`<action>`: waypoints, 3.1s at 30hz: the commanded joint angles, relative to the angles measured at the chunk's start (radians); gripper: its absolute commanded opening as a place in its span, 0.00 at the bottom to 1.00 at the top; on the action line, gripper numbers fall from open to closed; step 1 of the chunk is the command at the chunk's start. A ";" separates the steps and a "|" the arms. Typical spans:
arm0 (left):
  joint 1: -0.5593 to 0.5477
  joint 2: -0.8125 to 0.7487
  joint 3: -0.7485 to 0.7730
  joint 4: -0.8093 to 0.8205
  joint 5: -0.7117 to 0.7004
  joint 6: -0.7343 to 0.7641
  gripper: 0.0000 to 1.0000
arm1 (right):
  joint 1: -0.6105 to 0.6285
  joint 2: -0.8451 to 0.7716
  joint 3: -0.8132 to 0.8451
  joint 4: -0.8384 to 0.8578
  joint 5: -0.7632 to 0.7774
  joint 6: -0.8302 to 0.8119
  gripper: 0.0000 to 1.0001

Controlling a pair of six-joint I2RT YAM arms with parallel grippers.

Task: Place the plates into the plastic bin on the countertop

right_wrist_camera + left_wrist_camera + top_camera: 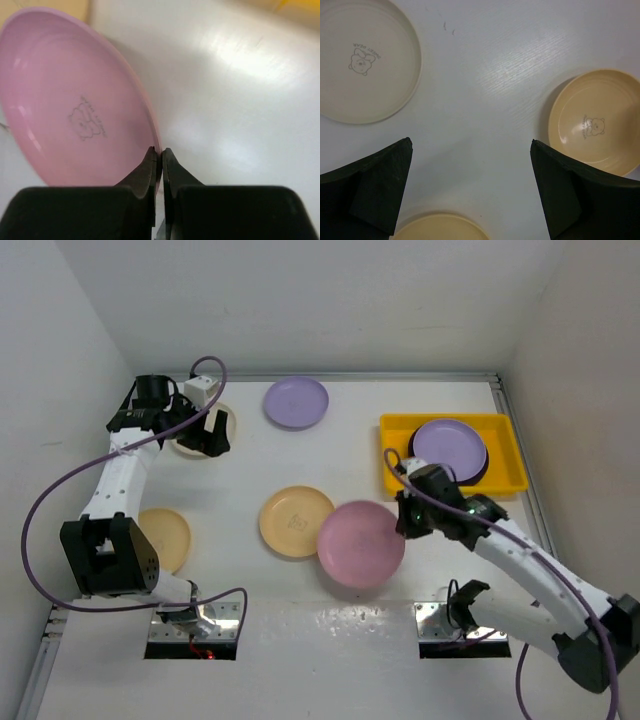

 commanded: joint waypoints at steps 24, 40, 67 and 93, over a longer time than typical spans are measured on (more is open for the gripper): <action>0.041 0.074 0.031 0.008 -0.034 0.005 1.00 | -0.966 0.657 0.512 0.445 -0.117 0.190 0.00; 0.060 0.114 0.052 0.008 -0.025 0.005 1.00 | -0.931 0.807 0.631 0.211 -0.113 -0.021 0.74; 0.149 0.004 -0.060 -0.007 -0.272 0.042 0.97 | 0.124 1.018 0.653 0.272 -0.134 -0.071 0.75; 0.768 0.212 -0.218 -0.100 -0.295 0.393 0.85 | 0.081 1.002 0.585 0.401 -0.239 -0.018 0.27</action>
